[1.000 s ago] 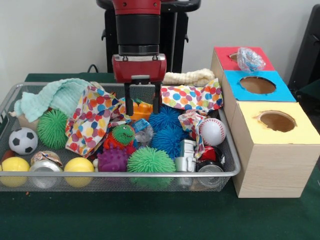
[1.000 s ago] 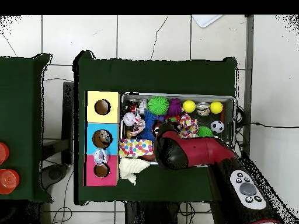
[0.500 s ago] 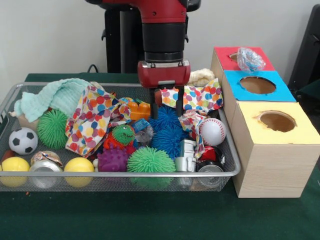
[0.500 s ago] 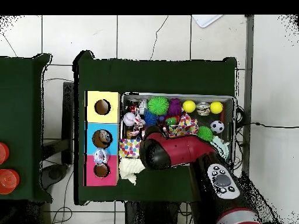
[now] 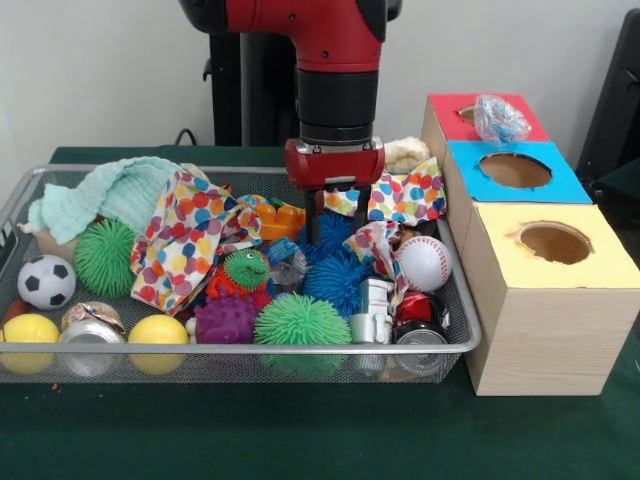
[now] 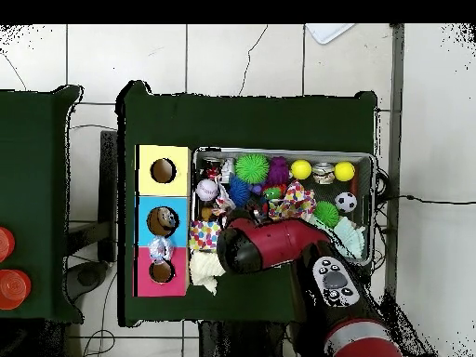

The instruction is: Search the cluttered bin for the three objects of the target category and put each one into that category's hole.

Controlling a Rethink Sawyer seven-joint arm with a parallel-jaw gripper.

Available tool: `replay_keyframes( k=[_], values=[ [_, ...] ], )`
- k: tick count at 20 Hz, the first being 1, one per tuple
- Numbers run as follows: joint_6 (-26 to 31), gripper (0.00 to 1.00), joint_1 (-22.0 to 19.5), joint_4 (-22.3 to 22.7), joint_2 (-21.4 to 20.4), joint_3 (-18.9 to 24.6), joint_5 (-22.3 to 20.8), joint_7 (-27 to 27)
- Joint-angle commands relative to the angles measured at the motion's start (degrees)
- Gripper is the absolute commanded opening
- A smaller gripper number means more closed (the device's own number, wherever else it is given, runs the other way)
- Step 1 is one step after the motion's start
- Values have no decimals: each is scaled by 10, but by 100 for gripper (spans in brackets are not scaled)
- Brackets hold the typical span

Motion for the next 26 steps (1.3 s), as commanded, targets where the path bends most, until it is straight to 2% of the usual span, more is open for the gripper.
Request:
replay_keyframes(
  k=[1, 12, 20, 23, 26],
  values=[
    [5, 100, -11, -41, 3, -16, -36, 15],
    [50, 100, -61, 6, -62, 39, -11, -5],
    [5, 100, -35, -17, -19, 8, -30, 27],
    [-22, 100, -33, -28, 12, 6, -26, 42],
    [-30, 100, -34, -30, 22, 11, -18, 50]
  ],
)
